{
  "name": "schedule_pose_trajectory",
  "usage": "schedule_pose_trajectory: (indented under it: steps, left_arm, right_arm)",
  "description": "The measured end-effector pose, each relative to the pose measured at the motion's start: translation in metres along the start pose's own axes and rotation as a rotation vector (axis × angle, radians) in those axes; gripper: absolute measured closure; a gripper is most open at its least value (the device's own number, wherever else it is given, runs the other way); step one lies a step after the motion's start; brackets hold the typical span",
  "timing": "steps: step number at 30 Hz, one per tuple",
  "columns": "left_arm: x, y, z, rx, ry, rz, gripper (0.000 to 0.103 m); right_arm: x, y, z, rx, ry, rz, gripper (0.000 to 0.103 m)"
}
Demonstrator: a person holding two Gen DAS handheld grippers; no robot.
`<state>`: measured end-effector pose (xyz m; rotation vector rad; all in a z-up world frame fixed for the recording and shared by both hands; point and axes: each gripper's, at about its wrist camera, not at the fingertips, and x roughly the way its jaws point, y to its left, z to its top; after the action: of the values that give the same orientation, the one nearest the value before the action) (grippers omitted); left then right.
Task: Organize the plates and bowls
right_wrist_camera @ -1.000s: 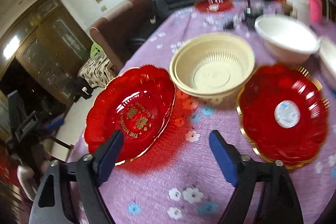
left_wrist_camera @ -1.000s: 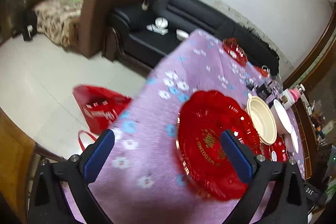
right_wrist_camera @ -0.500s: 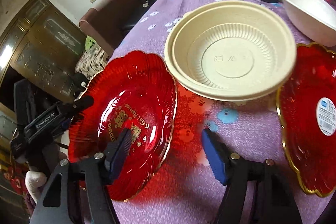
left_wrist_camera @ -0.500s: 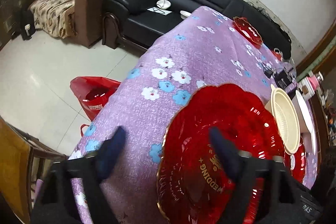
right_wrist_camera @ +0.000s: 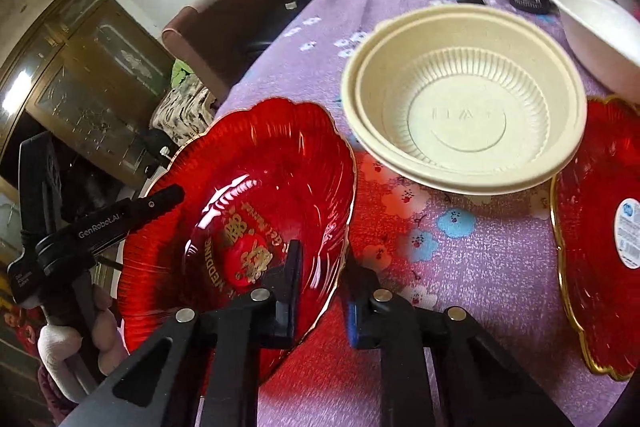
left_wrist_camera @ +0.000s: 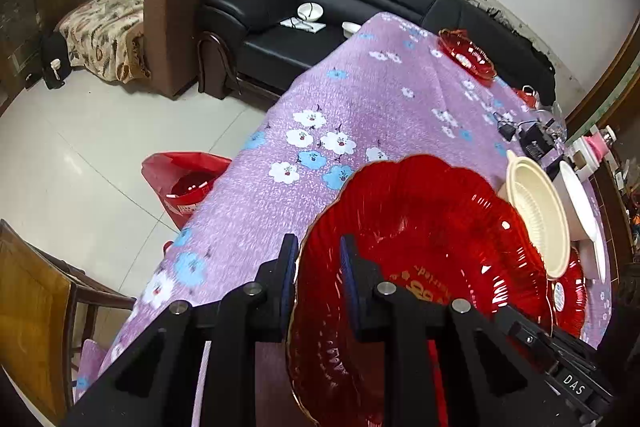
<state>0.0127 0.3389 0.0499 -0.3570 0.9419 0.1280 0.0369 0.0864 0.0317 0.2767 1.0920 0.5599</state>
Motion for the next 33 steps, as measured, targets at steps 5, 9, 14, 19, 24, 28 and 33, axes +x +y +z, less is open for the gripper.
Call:
schedule_pose_trajectory:
  steps: [5, 9, 14, 19, 24, 28, 33]
  left_arm:
    - [-0.022, 0.002, -0.016, 0.004, -0.032, 0.012, 0.082]
    - [-0.031, 0.01, -0.035, -0.024, -0.018, -0.007, 0.082]
    - [-0.034, 0.005, -0.053, 0.002, -0.034, 0.041, 0.082]
    - [-0.024, 0.003, -0.059, -0.005, -0.01, 0.078, 0.072]
    - [-0.046, -0.005, -0.063, 0.002, -0.07, 0.054, 0.042]
    - [-0.082, -0.008, -0.065, -0.002, -0.158, 0.06, 0.032]
    - [-0.117, -0.017, -0.075, -0.014, -0.205, 0.018, 0.024]
  right_arm:
    - [-0.016, 0.019, -0.014, -0.083, -0.024, -0.015, 0.083]
    - [-0.022, 0.023, -0.03, -0.11, -0.015, -0.013, 0.083]
    - [-0.024, 0.021, -0.05, -0.122, -0.006, -0.008, 0.083]
    - [-0.017, 0.016, -0.061, -0.115, 0.004, -0.016, 0.083]
    - [-0.03, 0.017, -0.064, -0.136, -0.051, -0.038, 0.076]
    - [-0.058, 0.016, -0.068, -0.137, -0.111, -0.028, 0.065]
    - [-0.1, -0.006, -0.083, -0.119, -0.167, -0.017, 0.065]
